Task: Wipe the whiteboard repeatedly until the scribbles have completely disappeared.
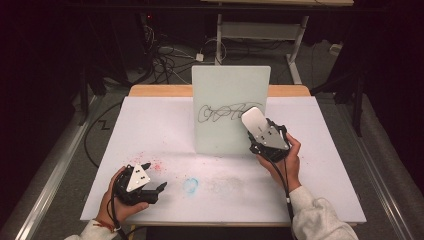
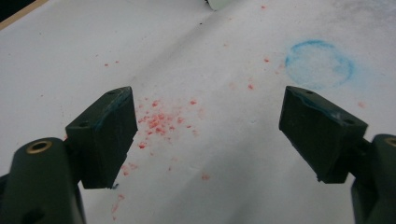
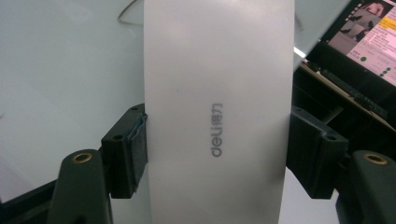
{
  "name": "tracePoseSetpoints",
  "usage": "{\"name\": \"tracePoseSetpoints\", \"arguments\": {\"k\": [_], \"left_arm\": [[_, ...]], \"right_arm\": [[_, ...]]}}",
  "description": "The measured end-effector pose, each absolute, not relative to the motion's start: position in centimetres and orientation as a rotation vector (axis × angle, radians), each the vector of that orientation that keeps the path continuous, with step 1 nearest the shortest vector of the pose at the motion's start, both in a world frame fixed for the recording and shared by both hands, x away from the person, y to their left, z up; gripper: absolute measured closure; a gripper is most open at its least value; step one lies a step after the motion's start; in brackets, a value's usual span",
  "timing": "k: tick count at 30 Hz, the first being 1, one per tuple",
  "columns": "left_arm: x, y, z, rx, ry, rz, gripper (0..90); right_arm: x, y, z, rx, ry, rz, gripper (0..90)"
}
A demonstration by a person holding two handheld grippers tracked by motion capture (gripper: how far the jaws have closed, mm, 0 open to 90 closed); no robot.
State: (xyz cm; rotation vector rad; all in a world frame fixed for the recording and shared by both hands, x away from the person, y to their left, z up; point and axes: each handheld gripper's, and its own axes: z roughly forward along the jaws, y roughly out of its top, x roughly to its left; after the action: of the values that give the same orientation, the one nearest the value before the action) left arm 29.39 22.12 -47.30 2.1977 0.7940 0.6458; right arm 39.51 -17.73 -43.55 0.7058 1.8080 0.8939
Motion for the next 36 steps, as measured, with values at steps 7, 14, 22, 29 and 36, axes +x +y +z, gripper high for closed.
{"name": "tracePoseSetpoints", "arguments": {"k": [7,14,22,29,36], "left_arm": [[29.4,22.1,-47.3,2.199,0.779,0.658,18.5],[29.3,22.2,-47.3,2.194,0.797,0.640,18.5],[29.3,22.3,-47.3,2.191,0.789,0.653,18.5],[29.2,22.3,-47.2,2.188,0.793,0.644,18.5],[29.1,22.5,-47.1,2.187,0.787,0.651,18.5]], "right_arm": [[39.3,-16.4,-44.0,0.646,1.848,0.821,30.9],[40.3,-17.1,-41.2,0.721,1.707,0.821,30.9],[40.6,-17.7,-40.5,0.793,1.689,0.876,30.9],[39.7,-15.7,-42.9,0.724,1.772,0.818,30.9],[39.2,-13.9,-44.0,0.665,1.840,0.803,30.9]]}}
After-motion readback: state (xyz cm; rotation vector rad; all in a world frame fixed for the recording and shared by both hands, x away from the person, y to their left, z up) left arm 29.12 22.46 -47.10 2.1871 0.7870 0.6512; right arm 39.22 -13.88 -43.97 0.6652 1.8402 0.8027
